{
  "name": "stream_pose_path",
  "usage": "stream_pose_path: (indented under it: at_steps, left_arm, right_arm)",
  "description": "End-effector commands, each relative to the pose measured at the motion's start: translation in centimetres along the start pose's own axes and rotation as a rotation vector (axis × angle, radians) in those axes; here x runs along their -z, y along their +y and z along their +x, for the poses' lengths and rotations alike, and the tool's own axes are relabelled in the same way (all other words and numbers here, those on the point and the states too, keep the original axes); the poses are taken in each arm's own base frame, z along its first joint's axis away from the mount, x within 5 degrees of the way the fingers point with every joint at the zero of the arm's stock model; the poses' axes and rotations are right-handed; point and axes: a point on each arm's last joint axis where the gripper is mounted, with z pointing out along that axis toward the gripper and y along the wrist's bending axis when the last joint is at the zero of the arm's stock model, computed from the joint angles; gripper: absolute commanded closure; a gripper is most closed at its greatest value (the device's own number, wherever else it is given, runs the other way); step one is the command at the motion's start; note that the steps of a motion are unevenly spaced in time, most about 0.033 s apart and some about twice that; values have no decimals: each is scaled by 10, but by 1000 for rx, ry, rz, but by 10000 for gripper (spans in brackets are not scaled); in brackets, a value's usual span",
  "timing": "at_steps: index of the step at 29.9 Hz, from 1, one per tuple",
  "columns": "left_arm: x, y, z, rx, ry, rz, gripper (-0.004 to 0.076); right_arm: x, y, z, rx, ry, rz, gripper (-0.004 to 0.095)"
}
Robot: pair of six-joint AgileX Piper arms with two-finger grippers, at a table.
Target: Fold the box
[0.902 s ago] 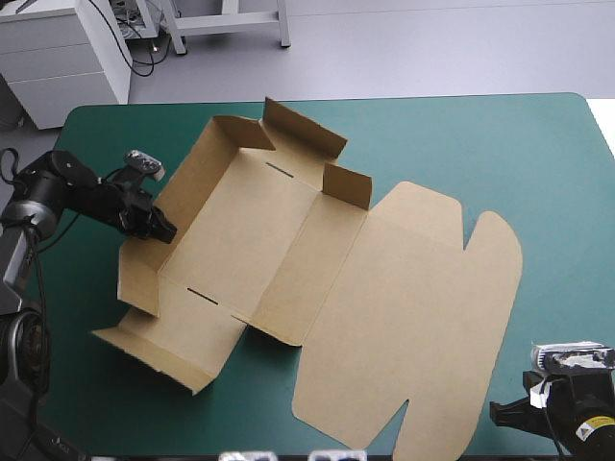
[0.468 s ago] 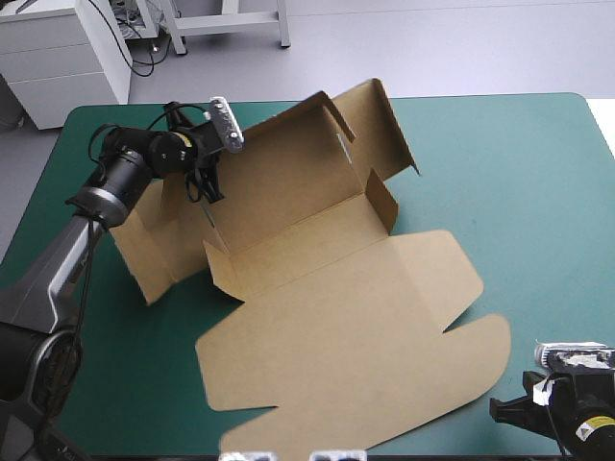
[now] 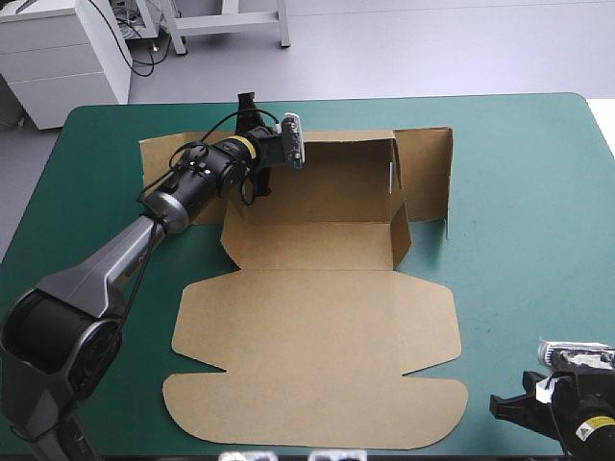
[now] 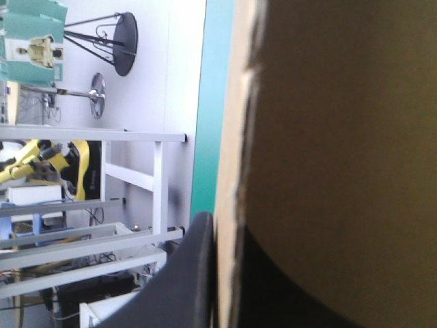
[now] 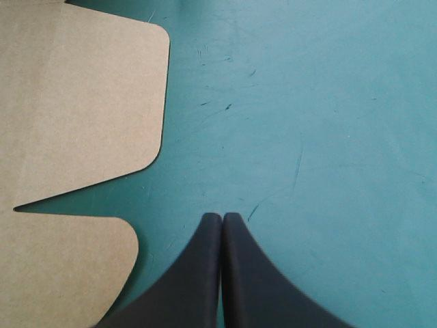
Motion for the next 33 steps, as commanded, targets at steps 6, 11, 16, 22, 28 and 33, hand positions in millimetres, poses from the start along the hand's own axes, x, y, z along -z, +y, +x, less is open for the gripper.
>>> stream_pose_path:
  at_steps: [6,11,16,22,28,33]
  left_arm:
    - [25,34,-33,-67,-143,-269,731]
    - [27,40,-30,21,-110,-279,731]
    - [28,40,-32,-14,-74,-287,731]
    - [33,38,-43,-34,7,-323,731]
    - [37,35,-57,-32,10,-361,731]
    - [38,34,-58,-15,34,-357,731]
  right_arm:
    - [4,1,-11,-17,-60,-11,927]
    - [4,2,-11,-32,-61,-17,927]
    - [4,2,-11,-32,-61,-17,927]
    - [4,2,-11,-32,-61,-17,927]
    - [6,7,-14,-63,-86,-75,927]
    - [16,13,-30,-61,-155,-131,925]
